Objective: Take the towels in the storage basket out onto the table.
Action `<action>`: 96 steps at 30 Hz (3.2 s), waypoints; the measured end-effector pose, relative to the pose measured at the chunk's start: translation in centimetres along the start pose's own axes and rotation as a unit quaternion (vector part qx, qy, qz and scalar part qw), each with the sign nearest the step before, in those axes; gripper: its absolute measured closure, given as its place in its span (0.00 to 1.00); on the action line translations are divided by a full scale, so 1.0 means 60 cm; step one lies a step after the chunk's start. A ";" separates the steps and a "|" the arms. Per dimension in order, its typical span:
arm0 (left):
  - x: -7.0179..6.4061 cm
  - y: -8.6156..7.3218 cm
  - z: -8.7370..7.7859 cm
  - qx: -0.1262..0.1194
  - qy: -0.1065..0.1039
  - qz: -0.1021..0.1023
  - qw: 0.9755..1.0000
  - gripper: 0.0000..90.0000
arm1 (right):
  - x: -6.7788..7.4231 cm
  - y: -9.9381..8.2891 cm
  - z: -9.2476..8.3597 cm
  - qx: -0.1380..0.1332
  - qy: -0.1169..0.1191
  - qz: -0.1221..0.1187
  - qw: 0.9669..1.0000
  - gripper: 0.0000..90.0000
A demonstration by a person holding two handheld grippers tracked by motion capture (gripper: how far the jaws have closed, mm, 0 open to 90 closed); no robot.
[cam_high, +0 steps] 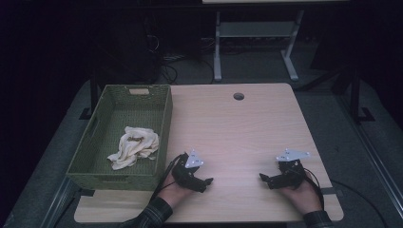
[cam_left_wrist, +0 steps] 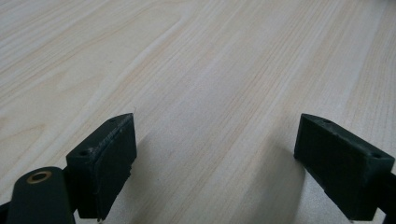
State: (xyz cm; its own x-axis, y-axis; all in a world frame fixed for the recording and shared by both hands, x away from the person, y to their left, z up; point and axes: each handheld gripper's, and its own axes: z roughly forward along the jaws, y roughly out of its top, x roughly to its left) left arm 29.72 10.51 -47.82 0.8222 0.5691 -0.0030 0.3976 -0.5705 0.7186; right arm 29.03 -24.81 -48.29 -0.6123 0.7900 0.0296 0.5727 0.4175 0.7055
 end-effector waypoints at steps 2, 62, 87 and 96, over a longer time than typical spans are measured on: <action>-0.001 0.001 0.001 0.000 0.002 -0.002 1.000 0.14 | 0.000 0.000 0.000 0.000 0.000 0.000 1.000 0.02; 0.006 0.123 -0.093 -0.024 -0.007 -0.003 1.000 0.16 | 0.001 0.000 0.000 0.001 0.000 0.004 1.000 0.02; 0.093 0.175 -0.189 -0.063 0.006 -0.005 0.998 0.20 | 0.001 0.000 0.000 0.002 0.000 0.004 1.000 0.02; 0.130 0.154 -0.222 -0.054 0.024 -0.020 0.998 0.21 | 0.001 0.000 0.000 0.002 0.000 0.004 1.000 0.02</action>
State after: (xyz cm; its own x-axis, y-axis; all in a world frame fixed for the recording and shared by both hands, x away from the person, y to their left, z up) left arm 34.38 17.56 -31.91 0.7854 0.6190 -0.0015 0.3808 -0.4813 0.7895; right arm 28.99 -24.78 -48.27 -0.6075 0.7935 0.0359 0.5796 0.4120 0.7031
